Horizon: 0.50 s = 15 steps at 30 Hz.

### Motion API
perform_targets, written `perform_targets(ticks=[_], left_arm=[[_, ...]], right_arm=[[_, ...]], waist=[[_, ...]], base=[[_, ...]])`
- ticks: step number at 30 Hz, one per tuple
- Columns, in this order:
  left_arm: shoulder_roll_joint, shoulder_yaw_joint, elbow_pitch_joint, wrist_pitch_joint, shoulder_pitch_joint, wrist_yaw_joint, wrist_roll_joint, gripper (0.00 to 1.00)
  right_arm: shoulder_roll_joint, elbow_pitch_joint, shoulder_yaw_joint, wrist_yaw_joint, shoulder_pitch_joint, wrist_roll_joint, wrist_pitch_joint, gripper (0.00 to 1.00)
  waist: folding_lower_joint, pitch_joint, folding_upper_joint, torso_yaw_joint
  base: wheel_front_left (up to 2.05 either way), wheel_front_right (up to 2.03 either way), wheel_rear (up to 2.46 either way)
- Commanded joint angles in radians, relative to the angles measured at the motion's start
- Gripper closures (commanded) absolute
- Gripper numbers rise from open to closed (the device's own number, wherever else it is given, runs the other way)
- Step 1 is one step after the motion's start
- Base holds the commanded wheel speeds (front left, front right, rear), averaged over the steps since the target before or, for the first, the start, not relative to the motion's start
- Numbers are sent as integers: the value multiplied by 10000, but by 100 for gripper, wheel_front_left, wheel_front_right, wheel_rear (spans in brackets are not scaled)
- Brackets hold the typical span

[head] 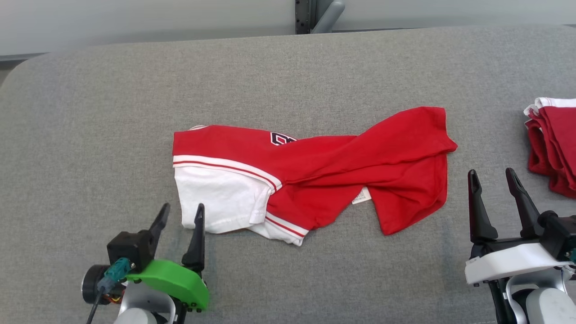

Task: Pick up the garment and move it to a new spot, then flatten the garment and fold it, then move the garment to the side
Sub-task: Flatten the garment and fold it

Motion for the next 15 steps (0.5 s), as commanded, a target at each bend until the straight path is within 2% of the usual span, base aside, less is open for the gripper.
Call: perform_targets(ticks=[1, 5, 9, 15], left_arm=[[-20, -12, 178, 203, 91, -131, -239, 0], [-146, -49, 751, 635, -96, -521, -806, 0], [-160, -23, 1301, 588, -389, -822, -1005, 0], [-145, -70, 1704, 489, -629, -1043, -1088, 0]], right_arm=[[-52, -15, 56, -12, -57, 76, 52, 0], [-100, 27, 167, -12, -208, 145, 36, 0], [-111, 50, 209, -12, -271, 185, 37, 0], [-157, 65, 198, -12, -346, 209, 58, 0]], waist=[[0, 130, 0, 9], [0, 352, 0, 1], [0, 502, 0, -10], [0, 597, 0, -28]], base=[[0, 0, 0], [0, 0, 0], [0, 0, 0], [0, 0, 0]])
